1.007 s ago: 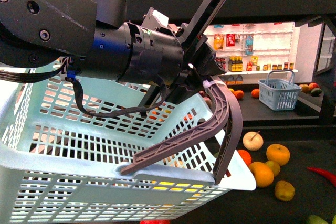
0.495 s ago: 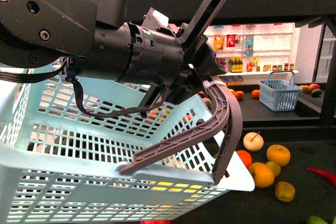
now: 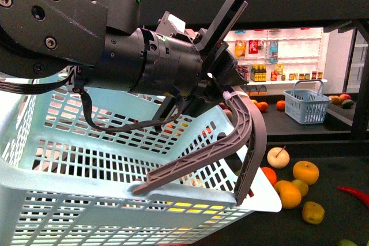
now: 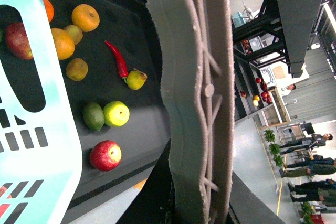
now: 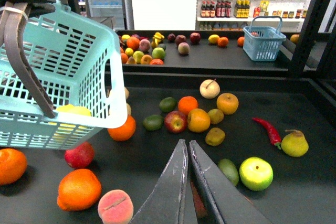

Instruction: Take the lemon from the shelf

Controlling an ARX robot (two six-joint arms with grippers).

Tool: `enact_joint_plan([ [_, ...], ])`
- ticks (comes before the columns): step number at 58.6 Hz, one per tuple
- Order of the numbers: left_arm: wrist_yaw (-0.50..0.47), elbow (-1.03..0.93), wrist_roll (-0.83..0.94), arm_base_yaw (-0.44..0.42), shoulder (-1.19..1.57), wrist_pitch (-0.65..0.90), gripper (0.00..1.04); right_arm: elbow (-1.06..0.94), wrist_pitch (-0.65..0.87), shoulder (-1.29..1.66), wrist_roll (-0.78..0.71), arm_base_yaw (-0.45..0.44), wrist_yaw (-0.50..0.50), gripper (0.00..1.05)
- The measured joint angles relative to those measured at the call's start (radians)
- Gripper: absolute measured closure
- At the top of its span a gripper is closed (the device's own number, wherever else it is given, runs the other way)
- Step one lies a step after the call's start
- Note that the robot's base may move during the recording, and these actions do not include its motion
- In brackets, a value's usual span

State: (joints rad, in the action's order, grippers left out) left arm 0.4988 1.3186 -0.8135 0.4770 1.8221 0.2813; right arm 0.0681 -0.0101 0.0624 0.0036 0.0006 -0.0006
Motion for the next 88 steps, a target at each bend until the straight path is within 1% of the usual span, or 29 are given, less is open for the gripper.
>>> enact_joint_plan([
  [17, 0.001, 0.000, 0.000, 0.000, 0.000, 0.000, 0.95, -0.053, 0.006, -0.049, 0.000, 0.000, 0.000, 0.98],
  [34, 0.000, 0.000, 0.000, 0.000, 0.000, 0.000, 0.95, -0.053, 0.008, -0.055, -0.001, 0.000, 0.000, 0.97],
  [37, -0.001, 0.000, 0.000, 0.000, 0.000, 0.000, 0.95, -0.053, 0.008, -0.055, -0.001, 0.000, 0.000, 0.87],
  [38, -0.001, 0.000, 0.000, 0.000, 0.000, 0.000, 0.95, -0.053, 0.008, -0.055, -0.001, 0.000, 0.000, 0.85],
  [46, 0.001, 0.000, 0.000, 0.000, 0.000, 0.000, 0.95, -0.053, 0.008, -0.055, -0.001, 0.000, 0.000, 0.61],
  [50, 0.001, 0.000, 0.000, 0.000, 0.000, 0.000, 0.95, -0.053, 0.008, -0.055, -0.001, 0.000, 0.000, 0.52],
  [51, 0.000, 0.000, 0.000, 0.000, 0.000, 0.000, 0.95, -0.053, 0.008, -0.055, -0.001, 0.000, 0.000, 0.47],
  [52, 0.000, 0.000, 0.000, 0.000, 0.000, 0.000, 0.95, -0.053, 0.008, -0.055, -0.001, 0.000, 0.000, 0.46],
  [63, 0.000, 0.000, 0.000, 0.000, 0.000, 0.000, 0.95, -0.053, 0.008, -0.056, -0.001, 0.000, 0.000, 0.13],
  [64, 0.000, 0.000, 0.000, 0.000, 0.000, 0.000, 0.95, -0.053, 0.008, -0.056, -0.001, 0.000, 0.000, 0.11],
  [66, 0.000, 0.000, 0.000, 0.000, 0.000, 0.000, 0.95, -0.053, 0.008, -0.056, -0.001, 0.000, 0.000, 0.05],
  [68, 0.000, 0.000, 0.000, 0.000, 0.000, 0.000, 0.95, -0.053, 0.008, -0.056, -0.001, 0.000, 0.000, 0.01],
  [72, 0.000, 0.000, 0.000, 0.000, 0.000, 0.000, 0.95, -0.053, 0.008, -0.056, -0.001, 0.000, 0.000, 0.03],
  [81, 0.000, 0.000, 0.000, 0.000, 0.000, 0.000, 0.95, -0.053, 0.008, -0.056, -0.001, 0.000, 0.000, 0.02],
  [85, -0.078, -0.033, -0.063, 0.001, 0.000, 0.130, 0.95, -0.053, 0.008, -0.056, -0.001, 0.000, 0.000, 0.02],
  [86, -0.111, -0.044, -0.084, 0.001, 0.002, 0.181, 0.95, -0.053, 0.008, -0.056, -0.001, 0.000, 0.000, 0.02],
  [87, -0.117, -0.046, -0.089, 0.001, 0.003, 0.190, 0.95, -0.053, 0.008, -0.056, -0.001, 0.000, 0.000, 0.02],
  [88, -0.144, -0.050, -0.108, 0.000, 0.005, 0.219, 0.95, -0.053, 0.008, -0.056, -0.001, 0.000, 0.000, 0.02],
])
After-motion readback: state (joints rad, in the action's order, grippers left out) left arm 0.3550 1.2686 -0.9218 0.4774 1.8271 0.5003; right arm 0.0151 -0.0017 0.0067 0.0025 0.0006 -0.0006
